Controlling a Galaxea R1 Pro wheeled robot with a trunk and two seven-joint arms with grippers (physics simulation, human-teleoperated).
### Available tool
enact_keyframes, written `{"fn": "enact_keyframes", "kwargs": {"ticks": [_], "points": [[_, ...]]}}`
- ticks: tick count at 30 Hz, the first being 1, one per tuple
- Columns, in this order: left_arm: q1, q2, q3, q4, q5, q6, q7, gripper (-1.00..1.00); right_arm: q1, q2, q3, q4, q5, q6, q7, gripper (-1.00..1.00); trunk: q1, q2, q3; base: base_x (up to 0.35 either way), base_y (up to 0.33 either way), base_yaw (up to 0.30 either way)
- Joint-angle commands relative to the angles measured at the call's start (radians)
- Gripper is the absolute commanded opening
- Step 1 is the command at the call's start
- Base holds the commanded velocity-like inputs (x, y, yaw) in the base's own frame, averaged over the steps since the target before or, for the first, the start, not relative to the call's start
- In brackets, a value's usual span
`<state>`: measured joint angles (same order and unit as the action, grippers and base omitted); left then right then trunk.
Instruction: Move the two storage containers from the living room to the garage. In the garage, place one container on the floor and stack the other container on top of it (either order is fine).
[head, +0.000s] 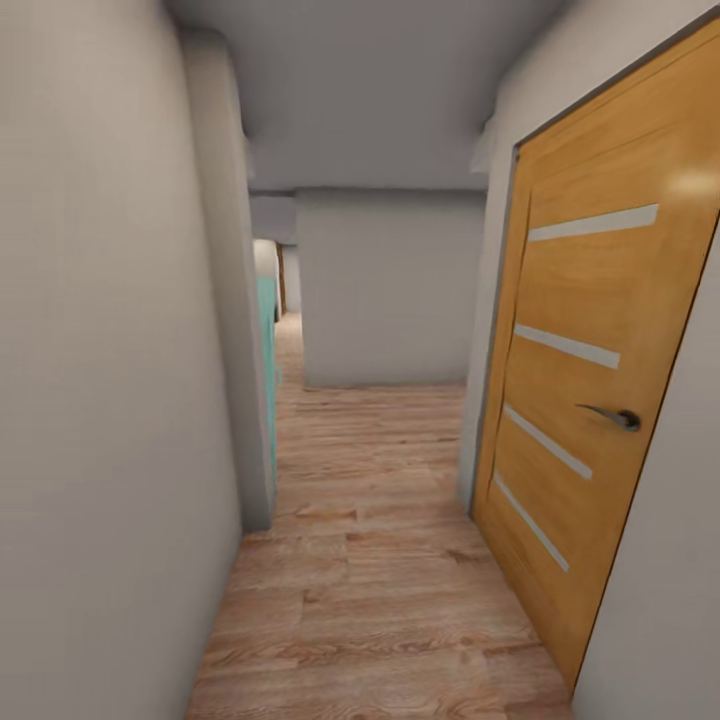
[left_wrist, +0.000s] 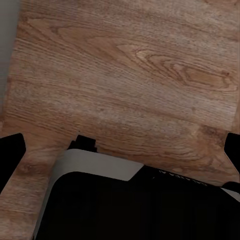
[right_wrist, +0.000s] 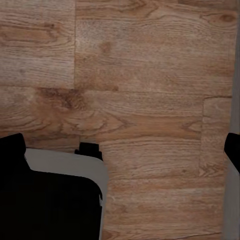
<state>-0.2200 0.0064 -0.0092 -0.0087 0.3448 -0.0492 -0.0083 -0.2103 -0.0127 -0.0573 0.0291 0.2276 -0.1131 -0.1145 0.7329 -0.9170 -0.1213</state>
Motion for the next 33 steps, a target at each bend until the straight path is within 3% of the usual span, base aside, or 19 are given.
{"fn": "enact_keyframes", "kwargs": {"ticks": [1,33], "points": [[-0.001,0.000,-0.001,0.001,0.005,-0.003,-0.001,1.00,-0.001,-0.001,-0.006,0.003,0.010,-0.006,-0.004,1.00,0.001,-0.001,-0.001,0.320,0.000,0.041],[-0.001,0.003,-0.003,0.001,0.005,0.009,-0.001,1.00,-0.001,0.004,-0.002,0.002,0.021,0.001,-0.005,1.00,0.001,-0.001,-0.001,0.320,-0.120,0.002]]}}
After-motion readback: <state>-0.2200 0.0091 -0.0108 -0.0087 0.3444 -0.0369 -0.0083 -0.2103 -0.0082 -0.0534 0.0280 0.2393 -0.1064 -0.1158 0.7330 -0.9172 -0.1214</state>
